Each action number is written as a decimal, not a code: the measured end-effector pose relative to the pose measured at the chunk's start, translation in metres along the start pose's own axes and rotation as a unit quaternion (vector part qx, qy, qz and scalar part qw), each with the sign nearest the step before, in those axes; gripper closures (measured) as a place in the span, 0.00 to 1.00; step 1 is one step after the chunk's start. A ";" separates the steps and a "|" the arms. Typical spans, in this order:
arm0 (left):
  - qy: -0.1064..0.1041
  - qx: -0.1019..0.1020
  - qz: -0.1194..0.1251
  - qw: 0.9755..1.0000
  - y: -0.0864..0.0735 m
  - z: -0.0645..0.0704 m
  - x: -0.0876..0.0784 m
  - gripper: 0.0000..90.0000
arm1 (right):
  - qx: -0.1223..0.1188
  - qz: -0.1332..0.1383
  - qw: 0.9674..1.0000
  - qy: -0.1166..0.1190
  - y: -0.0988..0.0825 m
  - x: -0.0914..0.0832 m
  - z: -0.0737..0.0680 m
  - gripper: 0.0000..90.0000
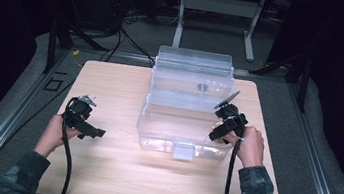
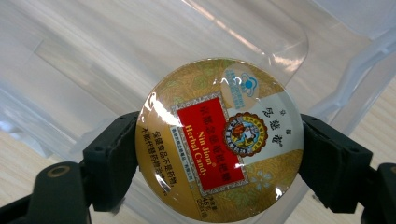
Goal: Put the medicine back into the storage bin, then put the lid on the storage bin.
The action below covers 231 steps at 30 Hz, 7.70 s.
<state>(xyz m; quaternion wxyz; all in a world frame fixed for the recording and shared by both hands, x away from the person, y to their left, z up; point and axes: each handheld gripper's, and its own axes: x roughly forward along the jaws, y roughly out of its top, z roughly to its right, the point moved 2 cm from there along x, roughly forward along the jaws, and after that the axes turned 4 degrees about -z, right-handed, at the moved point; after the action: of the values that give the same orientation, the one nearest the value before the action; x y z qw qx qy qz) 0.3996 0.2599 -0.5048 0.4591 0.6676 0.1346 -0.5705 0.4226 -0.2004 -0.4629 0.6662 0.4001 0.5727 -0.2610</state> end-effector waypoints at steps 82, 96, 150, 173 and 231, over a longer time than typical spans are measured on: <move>-0.050 0.088 0.079 0.992 0.190 0.062 -0.013 0.01 | -0.045 0.149 0.986 0.058 -0.043 -0.017 -0.032 0.15; -0.040 0.100 0.100 0.989 0.227 0.058 -0.012 0.01 | -0.045 0.152 0.986 0.058 -0.043 -0.017 -0.032 0.16; 0.006 0.110 0.067 0.992 0.269 0.058 0.045 0.70 | -0.046 0.130 0.990 0.034 -0.042 0.016 -0.049 0.56; -0.001 0.142 0.048 0.989 0.265 0.068 0.031 0.84 | -0.024 0.152 0.988 0.019 -0.045 0.021 -0.054 0.51; 0.020 0.188 0.086 0.978 0.239 0.084 -0.007 0.88 | -0.025 0.169 0.985 0.010 -0.018 0.030 -0.053 0.48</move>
<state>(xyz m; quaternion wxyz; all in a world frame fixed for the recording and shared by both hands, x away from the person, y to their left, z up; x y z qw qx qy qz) 0.5120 0.0680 -0.3821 0.3700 0.7624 -0.0241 -0.5303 0.3850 -0.1627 -0.4979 0.7046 0.4769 0.5099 -0.1265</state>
